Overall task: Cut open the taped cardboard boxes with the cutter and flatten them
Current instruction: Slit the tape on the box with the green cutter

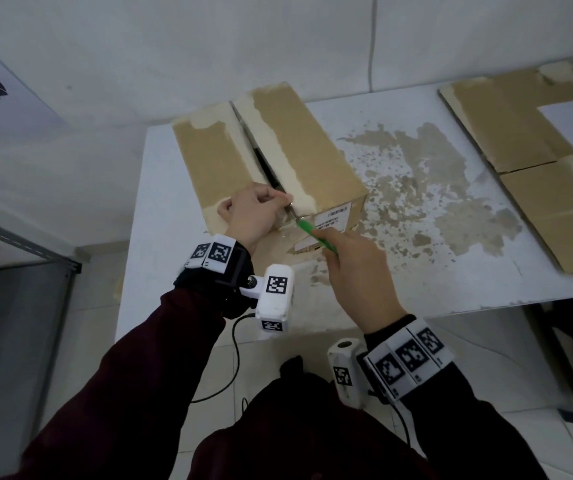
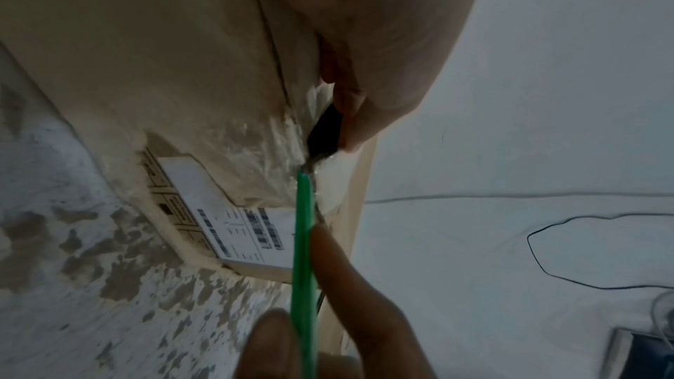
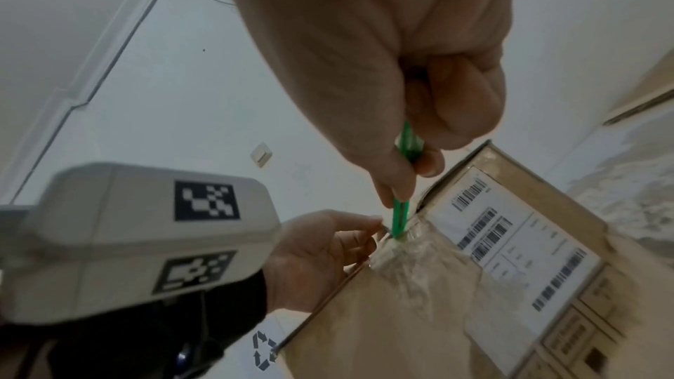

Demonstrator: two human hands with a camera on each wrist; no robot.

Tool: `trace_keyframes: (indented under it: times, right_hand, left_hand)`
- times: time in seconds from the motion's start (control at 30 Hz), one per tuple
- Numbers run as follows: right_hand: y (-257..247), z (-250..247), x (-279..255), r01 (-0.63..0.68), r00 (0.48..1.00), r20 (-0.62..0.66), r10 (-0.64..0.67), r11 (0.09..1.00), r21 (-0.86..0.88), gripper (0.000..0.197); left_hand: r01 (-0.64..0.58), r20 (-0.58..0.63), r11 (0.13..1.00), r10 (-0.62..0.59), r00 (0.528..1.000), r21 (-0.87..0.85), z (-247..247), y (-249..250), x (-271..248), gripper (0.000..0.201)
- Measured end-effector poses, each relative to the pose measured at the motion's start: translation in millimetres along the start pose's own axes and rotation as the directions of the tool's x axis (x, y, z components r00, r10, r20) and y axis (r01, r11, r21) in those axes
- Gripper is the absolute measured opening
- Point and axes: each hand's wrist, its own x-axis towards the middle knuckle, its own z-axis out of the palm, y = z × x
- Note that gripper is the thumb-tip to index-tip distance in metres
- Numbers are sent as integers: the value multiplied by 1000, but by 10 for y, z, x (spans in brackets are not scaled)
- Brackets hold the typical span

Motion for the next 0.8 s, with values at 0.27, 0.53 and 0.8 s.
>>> trace_keyframes:
  times: [0.27,0.53,0.8]
  right_hand:
    - [-33,20,52,-23,1000,10,23,999,-49,39]
    - [47,-165,50,4,1000,-1,-4,1000,31,39]
    - [57,-112,88,-8,1000,7,9,999,-48,37]
  left_hand:
    - [30,-24,999,-30,999,10,11,3,39,23]
    - [13,-53,996,-8,999,86,53,28,72,23]
    - [-55,-42,969,67,997,243,77,-6,106,30]
